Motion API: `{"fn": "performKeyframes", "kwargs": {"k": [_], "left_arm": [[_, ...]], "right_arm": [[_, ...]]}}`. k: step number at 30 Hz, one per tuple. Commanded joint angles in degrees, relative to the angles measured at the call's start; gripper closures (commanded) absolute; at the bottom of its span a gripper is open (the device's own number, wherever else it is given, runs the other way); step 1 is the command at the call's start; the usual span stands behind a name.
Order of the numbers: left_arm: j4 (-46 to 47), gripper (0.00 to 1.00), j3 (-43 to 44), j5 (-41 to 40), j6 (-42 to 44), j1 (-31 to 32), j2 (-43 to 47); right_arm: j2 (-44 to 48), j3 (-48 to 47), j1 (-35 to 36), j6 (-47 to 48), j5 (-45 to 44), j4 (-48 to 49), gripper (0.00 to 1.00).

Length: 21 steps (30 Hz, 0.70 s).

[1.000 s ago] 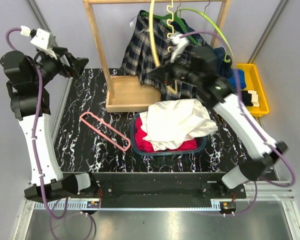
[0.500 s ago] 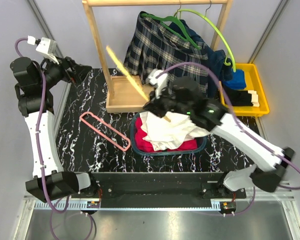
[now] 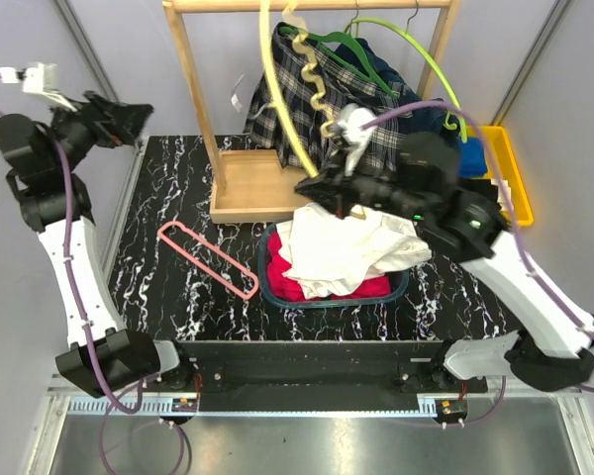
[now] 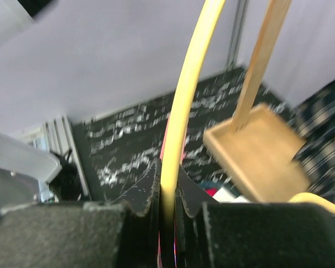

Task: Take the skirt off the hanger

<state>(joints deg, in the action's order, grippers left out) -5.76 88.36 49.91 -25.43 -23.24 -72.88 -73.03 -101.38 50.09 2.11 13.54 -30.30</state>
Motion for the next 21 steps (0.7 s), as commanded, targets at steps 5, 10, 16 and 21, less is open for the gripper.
{"fn": "performKeyframes", "kwargs": {"k": [5, 10, 16, 21], "left_arm": [[12.0, 0.01, -2.0, -0.6, -15.8, -8.9, 5.0], [8.9, 0.01, -3.1, 2.1, -14.0, -9.8, 6.0], [14.6, 0.01, -7.1, 4.1, -16.9, -9.7, 6.0], [19.0, 0.01, -8.2, 7.0, -18.3, -9.0, 3.8]], "right_arm": [[-13.2, -4.7, 0.0, 0.4, 8.4, -9.2, 1.00], [-21.4, -12.0, 0.1, 0.2, 14.8, -10.7, 1.00], [-28.6, -13.3, 0.4, -3.4, 21.8, -7.8, 1.00], [-35.1, -12.8, 1.9, -7.0, 24.7, -4.8, 1.00]]}}
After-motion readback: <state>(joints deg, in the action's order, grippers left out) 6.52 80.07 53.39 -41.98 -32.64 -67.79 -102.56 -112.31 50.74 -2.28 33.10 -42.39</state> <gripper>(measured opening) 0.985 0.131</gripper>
